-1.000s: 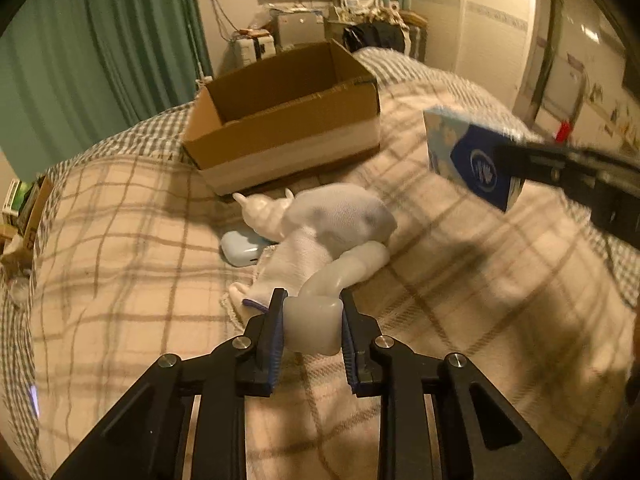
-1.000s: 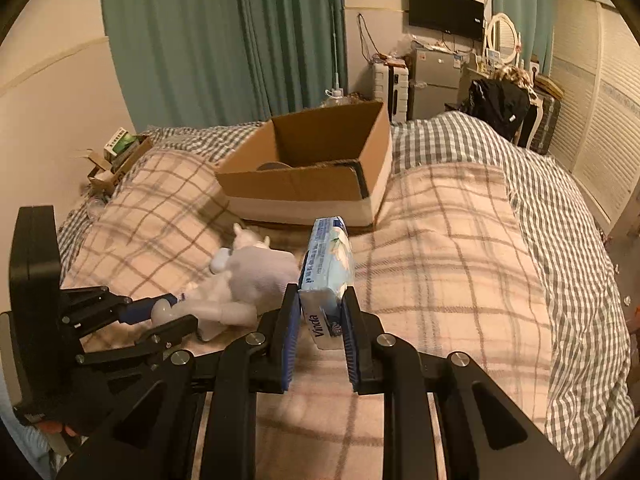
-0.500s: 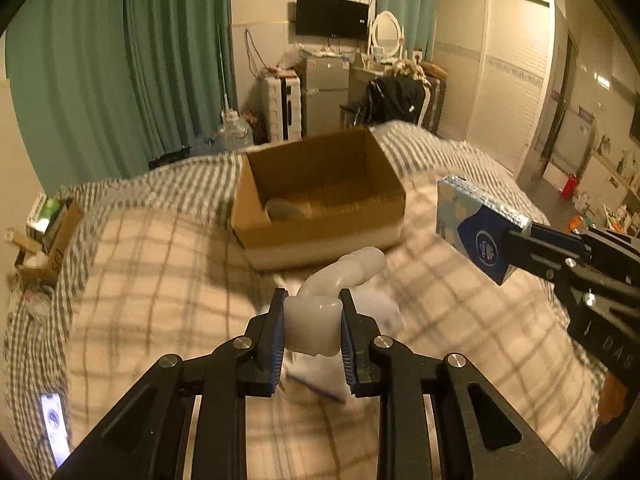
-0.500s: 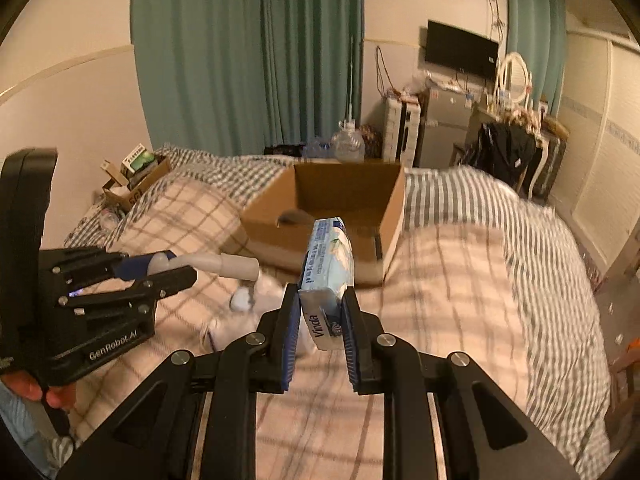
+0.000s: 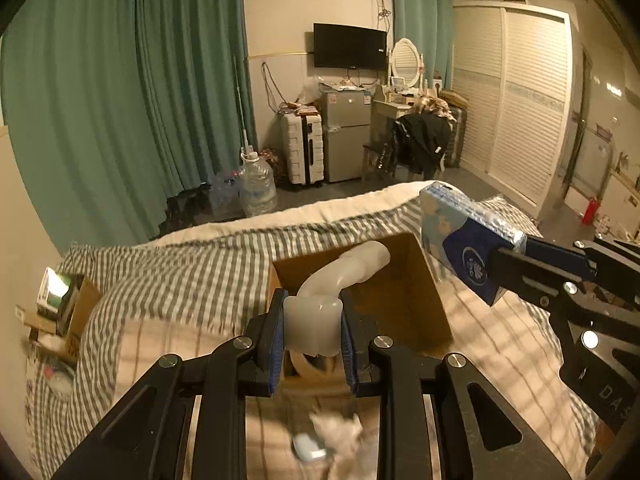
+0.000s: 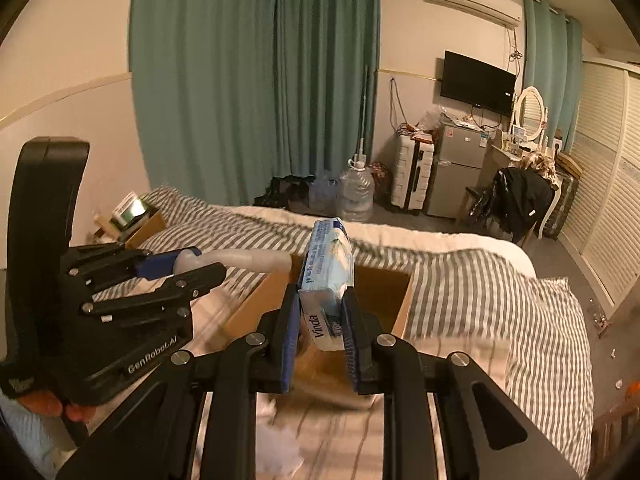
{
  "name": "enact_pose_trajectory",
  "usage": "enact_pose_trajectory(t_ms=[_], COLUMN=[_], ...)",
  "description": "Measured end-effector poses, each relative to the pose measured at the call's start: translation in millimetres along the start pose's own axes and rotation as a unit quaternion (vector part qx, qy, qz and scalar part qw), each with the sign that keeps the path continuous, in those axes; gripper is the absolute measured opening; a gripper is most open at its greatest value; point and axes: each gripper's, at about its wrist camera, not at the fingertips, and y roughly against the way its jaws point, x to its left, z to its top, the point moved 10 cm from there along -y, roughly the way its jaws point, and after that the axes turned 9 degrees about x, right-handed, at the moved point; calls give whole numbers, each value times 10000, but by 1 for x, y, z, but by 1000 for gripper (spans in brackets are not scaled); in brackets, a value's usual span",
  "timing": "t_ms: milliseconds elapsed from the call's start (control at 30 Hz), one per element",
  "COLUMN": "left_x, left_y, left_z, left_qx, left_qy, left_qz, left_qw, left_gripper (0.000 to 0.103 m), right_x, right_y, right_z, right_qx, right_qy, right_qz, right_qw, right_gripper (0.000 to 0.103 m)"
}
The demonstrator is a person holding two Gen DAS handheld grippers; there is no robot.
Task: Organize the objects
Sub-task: 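Carry the tissue pack and plush toy over the box and release them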
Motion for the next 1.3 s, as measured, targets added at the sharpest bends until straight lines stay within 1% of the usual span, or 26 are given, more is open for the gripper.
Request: enact_pose_trajectory(t_ms=[133, 267, 367, 467, 567, 667, 700, 733, 767, 800, 833, 867, 933, 967, 1033, 1100, 1167, 1233, 1300], left_x=[8, 13, 13, 11, 7, 1, 0, -1, -2, -2, -2, 0, 2, 3, 7, 10, 16, 21, 23], left_y=[-36, -76, -109, -139, -159, -169, -169, -166, -163, -161, -157, -153, -141, -134, -119, -100, -77, -51, -34], left_z=[21, 23, 10, -5, -17, -21, -21, -20, -19, -16, -15, -12, -11, -11, -13, -15, -20, -27, -33], left_qx=[94, 267, 490, 718, 883, 931, 910, 867, 819, 793, 752, 672, 564, 573, 559, 518, 476, 364, 362], left_qy=[94, 144, 116, 52, 3, -37, -46, -49, -66, -90, -83, -58, -92, -135, -147, -98, 11, 87, 65], left_qz=[104, 162, 162, 159, 122, 25, 12, 19, 16, 27, 74, 138, 222, 274, 394, 388, 346, 341, 330], left_qw=[9999, 9994, 9986, 9973, 9960, 9956, 9958, 9962, 9966, 9968, 9971, 9976, 9981, 9979, 9976, 9979, 9983, 9987, 9988], left_gripper=[24, 24, 24, 24, 24, 27, 28, 31, 43, 50, 70, 76, 78, 81, 83, 85, 96, 97, 97], right_x=[-13, -24, -30, -32, -36, -38, -38, -39, -42, -46, -50, -54, -58, -60, -63, -63, -62, -56, -51], right_y=[-42, -89, -129, -156, -175, -181, -180, -178, -175, -170, -162, -153, -139, -127, -111, -85, -56, -31, -6], right_z=[20, 16, 3, -11, -23, -28, -29, -29, -28, -25, -23, -21, -15, -13, -8, -5, -4, -3, -7], right_qx=[194, 461, 707, 891, 978, 949, 934, 912, 886, 791, 697, 603, 490, 442, 384, 277, 192, 128, 76], right_qy=[-96, -148, -184, -238, -251, -295, -329, -364, -388, -444, -508, -592, -711, -754, -759, -703, -659, -614, -560], right_qz=[42, 37, 41, 105, 106, 184, 231, 268, 266, 214, 173, 152, 136, 121, 36, -106, -227, -273, -322], right_qw=[9998, 9988, 9973, 9957, 9948, 9949, 9948, 9948, 9950, 9956, 9961, 9963, 9962, 9961, 9964, 9971, 9974, 9977, 9979], right_gripper=[19, 19, 18, 18, 18, 19, 19, 22, 27, 33, 47, 56, 58, 58, 59, 62, 68, 73, 77])
